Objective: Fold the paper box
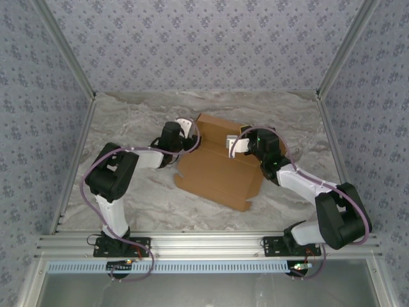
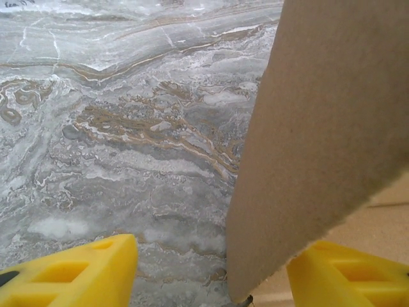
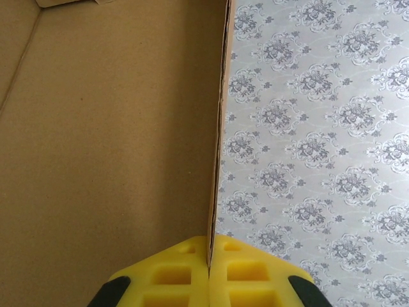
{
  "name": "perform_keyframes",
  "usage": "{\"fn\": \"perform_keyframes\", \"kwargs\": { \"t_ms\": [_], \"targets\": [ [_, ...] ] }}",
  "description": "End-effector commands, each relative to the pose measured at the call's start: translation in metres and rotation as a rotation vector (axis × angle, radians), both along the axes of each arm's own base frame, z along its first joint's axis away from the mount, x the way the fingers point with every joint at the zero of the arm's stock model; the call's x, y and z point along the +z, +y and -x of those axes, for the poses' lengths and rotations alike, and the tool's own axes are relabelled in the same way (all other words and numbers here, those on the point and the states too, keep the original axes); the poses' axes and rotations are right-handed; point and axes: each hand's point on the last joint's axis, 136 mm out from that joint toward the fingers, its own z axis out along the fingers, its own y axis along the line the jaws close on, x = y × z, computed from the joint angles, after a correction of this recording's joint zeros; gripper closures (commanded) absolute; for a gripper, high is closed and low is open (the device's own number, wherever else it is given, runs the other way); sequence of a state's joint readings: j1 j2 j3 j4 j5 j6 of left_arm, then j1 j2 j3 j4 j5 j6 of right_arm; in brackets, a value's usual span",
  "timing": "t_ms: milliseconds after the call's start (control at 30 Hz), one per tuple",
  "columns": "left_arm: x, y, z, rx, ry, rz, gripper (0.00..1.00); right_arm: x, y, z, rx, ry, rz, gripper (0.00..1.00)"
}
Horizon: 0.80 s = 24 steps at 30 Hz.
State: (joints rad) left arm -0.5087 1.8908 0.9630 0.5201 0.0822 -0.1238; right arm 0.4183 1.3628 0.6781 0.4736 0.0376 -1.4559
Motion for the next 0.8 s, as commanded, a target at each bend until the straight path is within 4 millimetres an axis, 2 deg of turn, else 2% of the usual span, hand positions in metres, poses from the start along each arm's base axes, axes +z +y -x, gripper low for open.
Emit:
{"fn": "perform_keyframes", "kwargs": {
  "t_ms": [0,167,400,533,767],
  "targets": [
    [0.02,-0.01,-0.015,0.009,-0.048,0.052,0.38,-0.014,-0.003,0.0,-0.011,0.064,0.022,1.0],
    [0.02,-0.013,-0.024,0.057,-0.046,0.064,0.4,-0.016,-0.003,0.0,-0.013,0.071,0.024,1.0],
    [0.009,-0.01,-0.031,0.147,-0.023,0.028,0.48,-0.014,-0.004,-0.001,-0.014,0.069,0.022,1.0],
    [0.004,-0.001,-0.035,0.251,0.001,-0.025,0.54,-0.014,-0.004,-0.001,-0.016,0.07,0.022,1.0],
    [0.001,0.013,-0.039,0.404,0.014,-0.046,0.6,-0.016,-0.003,0.0,-0.016,0.079,0.021,1.0]
  ]
}}
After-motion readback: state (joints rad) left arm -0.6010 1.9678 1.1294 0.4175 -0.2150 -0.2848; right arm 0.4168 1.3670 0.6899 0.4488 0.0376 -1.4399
